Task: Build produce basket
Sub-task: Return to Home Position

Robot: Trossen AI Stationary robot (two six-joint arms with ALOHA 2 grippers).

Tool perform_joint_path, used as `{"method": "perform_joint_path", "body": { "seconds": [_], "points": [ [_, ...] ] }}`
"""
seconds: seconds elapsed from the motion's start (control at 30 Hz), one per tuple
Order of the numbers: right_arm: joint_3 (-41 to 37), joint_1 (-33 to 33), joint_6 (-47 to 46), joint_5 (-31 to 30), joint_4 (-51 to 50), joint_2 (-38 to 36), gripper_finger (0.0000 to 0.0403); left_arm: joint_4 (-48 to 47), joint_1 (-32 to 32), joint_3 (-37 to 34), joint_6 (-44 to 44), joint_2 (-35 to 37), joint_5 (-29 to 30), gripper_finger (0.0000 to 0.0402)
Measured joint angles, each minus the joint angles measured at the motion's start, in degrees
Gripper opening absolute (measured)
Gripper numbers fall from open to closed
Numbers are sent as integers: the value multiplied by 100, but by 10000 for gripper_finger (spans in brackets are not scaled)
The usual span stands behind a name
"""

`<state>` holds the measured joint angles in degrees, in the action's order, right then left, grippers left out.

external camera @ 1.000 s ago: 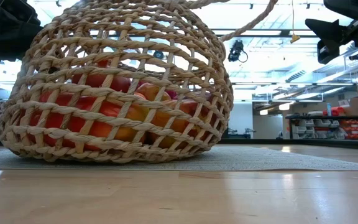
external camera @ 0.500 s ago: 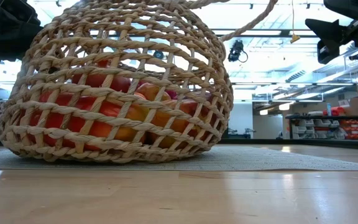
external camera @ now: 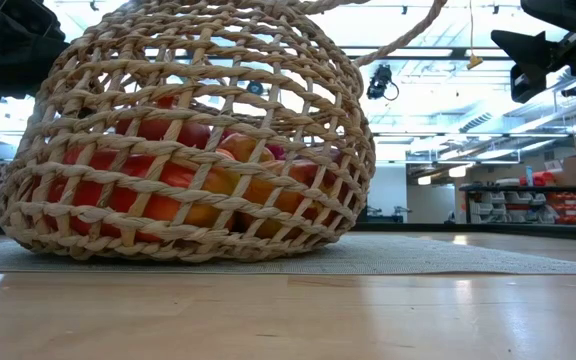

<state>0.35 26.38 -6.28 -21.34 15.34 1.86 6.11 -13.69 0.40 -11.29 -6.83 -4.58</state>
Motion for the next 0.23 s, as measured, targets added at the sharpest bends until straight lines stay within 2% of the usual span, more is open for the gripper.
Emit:
{"method": "perform_joint_path", "body": {
  "seconds": [0.23],
  "points": [
    [-1,1,0,0,1,1,197,0,0,0,2,-2,0,29]
  ]
}}
